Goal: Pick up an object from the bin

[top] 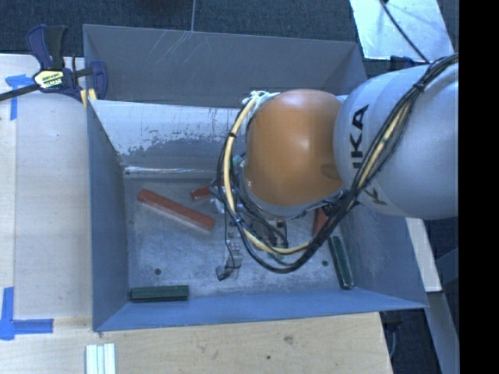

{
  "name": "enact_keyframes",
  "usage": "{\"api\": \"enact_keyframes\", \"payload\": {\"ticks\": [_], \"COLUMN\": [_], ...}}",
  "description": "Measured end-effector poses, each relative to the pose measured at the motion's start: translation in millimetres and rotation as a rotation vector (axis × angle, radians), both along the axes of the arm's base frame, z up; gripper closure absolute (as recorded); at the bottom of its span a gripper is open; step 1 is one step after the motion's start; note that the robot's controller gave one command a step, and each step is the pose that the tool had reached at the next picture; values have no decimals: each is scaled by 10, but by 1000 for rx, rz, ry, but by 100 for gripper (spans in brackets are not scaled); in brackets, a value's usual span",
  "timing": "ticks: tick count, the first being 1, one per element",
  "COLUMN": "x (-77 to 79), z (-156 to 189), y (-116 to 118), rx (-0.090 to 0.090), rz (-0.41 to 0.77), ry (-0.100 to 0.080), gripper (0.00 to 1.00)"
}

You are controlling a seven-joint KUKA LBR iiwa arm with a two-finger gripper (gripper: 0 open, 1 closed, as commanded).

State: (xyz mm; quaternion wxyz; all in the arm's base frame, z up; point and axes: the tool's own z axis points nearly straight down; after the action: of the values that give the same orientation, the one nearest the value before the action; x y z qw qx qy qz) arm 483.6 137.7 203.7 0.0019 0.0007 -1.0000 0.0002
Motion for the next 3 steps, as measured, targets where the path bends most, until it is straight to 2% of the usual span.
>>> {"api": "enact_keyframes", "payload": {"ticks": [1, 2, 3], "x": [873, 1336, 1342], "z": [-1057, -1347, -1318], "y": [496, 369, 378], "rx": [1, 1, 3], "rz": [100, -12, -13], "ry": [-5, -8, -11], "gripper": [0, 0, 100]}}
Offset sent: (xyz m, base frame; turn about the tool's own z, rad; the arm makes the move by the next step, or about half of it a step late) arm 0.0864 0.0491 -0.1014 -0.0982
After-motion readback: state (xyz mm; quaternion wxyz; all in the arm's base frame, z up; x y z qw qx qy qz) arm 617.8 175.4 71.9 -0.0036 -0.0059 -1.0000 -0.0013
